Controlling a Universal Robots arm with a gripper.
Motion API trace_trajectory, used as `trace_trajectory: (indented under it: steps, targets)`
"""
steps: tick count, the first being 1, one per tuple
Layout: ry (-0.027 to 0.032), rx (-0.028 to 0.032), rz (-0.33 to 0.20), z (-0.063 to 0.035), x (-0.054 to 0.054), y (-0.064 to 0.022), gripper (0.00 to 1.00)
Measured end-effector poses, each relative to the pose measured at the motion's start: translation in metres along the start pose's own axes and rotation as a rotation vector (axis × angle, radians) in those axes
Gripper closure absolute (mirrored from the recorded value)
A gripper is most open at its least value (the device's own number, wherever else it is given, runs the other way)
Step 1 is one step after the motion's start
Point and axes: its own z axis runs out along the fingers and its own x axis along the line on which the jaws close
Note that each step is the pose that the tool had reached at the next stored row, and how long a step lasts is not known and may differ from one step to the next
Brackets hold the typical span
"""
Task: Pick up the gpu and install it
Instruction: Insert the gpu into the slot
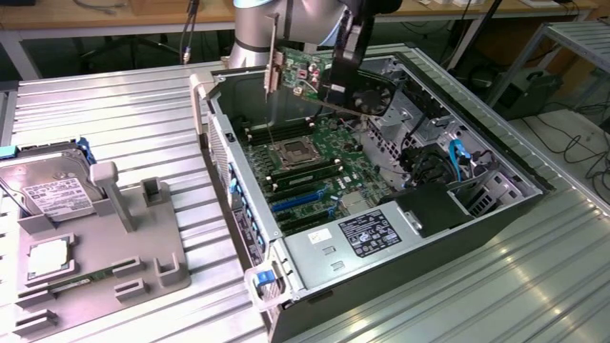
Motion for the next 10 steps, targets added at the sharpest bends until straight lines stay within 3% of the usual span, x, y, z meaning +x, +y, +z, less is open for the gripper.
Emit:
trace_trajectory:
  steps: [1, 2, 10]
  targets:
    - [0.0003, 0.0001, -0.056, 0.0, 0.0, 0.0, 0.72]
    - [0.0005, 0.0001, -0.076, 0.0, 0.0, 0.0, 0.72]
    - [0.001, 0.0002, -0.148, 0.0, 0.0, 0.0, 0.72]
